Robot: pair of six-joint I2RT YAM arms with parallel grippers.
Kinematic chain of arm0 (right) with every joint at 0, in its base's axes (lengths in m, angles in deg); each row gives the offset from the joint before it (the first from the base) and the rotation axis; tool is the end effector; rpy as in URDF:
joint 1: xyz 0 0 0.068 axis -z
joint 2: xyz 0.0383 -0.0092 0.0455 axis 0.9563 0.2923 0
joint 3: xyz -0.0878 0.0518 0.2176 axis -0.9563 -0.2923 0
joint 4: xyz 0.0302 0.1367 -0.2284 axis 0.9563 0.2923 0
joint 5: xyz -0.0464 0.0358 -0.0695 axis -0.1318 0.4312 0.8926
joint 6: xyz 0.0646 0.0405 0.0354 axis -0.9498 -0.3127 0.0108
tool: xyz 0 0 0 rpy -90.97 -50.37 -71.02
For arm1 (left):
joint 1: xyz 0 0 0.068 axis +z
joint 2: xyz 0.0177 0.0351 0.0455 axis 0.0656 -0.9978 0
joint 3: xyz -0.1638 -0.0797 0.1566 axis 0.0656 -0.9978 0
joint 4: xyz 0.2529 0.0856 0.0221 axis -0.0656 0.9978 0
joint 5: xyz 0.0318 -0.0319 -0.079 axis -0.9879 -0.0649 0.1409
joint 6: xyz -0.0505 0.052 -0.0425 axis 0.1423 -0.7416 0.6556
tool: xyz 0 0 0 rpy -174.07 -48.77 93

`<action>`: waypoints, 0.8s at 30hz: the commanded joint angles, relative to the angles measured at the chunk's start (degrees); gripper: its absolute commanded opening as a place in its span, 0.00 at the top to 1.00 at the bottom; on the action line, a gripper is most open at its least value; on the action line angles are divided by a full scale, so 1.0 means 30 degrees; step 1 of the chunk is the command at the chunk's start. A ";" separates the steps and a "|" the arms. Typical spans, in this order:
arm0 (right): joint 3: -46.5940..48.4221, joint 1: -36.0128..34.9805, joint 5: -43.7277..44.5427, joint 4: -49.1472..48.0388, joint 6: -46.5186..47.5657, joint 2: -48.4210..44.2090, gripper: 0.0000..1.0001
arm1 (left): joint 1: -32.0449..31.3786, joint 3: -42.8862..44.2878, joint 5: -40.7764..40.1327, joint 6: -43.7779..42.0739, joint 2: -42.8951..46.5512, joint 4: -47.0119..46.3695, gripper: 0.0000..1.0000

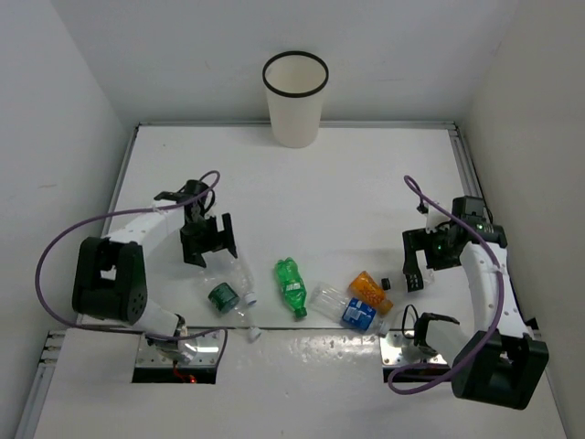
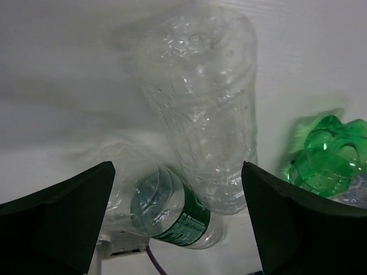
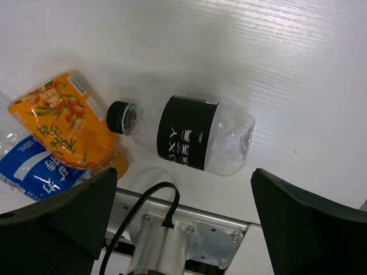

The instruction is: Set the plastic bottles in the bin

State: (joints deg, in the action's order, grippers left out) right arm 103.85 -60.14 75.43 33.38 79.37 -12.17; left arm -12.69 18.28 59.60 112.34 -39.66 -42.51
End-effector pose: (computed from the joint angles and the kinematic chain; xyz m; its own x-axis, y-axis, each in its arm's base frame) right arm 0.2063 -0.0298 0.1636 -0.9279 -0.0119 -0.3727 -0.0669 0.9886 0.1351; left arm 0.2658 -0.0560 0.1257 -0.9418 -0.3172 -0.1115 -0.2783 0.9215 -0.2708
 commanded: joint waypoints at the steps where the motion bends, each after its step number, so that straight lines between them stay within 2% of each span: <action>1: 0.0043 -0.0040 0.0295 -0.0493 0.0019 0.0333 0.02 | -0.0188 0.0636 -0.0262 0.1445 -0.1831 0.0035 0.01; 6: 0.0014 -0.0069 0.0296 -0.0522 0.0048 0.0715 0.02 | -0.0539 0.2365 0.0089 0.2029 -0.5000 0.0211 0.01; 14: 0.0160 -0.0040 0.0880 -0.0170 0.0634 0.0774 0.02 | -0.0950 0.3949 -0.0087 0.2614 -0.7728 0.0211 0.18; 17: -0.0014 -0.0040 0.0969 -0.0170 0.0780 0.0687 0.02 | -0.0745 0.4650 -0.0087 0.2616 -0.7498 -0.0373 0.37; 18: 0.0014 -0.0040 0.0969 -0.0228 0.0810 0.0686 0.02 | -0.0483 0.5029 -0.0087 0.2616 -0.7264 -0.1071 0.48; 20: -0.0015 -0.0040 0.0998 -0.0170 0.0869 0.0600 0.02 | -0.0246 0.5761 0.0236 0.2297 -0.6620 -0.2068 0.63; 21: -0.0015 -0.0040 0.0940 -0.0170 0.0840 0.0627 0.02 | -0.0246 0.7013 0.0033 0.1859 -0.5863 -0.3147 0.90; 22: 0.0043 -0.0069 0.0911 -0.0141 0.0898 0.0627 0.02 | -0.0246 0.7837 -0.0143 0.1623 -0.5536 -0.3680 0.97; 23: 0.0101 -0.0040 0.0853 -0.0054 0.0927 0.0685 0.02 | -0.0246 0.8774 -0.0145 0.1272 -0.5301 -0.4236 1.00; 24: 0.0247 -0.0040 0.0794 0.0005 0.0985 0.0773 0.02 | -0.0246 1.0958 -0.0348 0.0631 -0.5124 -0.5315 1.00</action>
State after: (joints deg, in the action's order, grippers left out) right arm 103.76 -60.14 77.95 33.34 81.16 -9.61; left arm -13.89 39.46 59.40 117.69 -61.91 -46.89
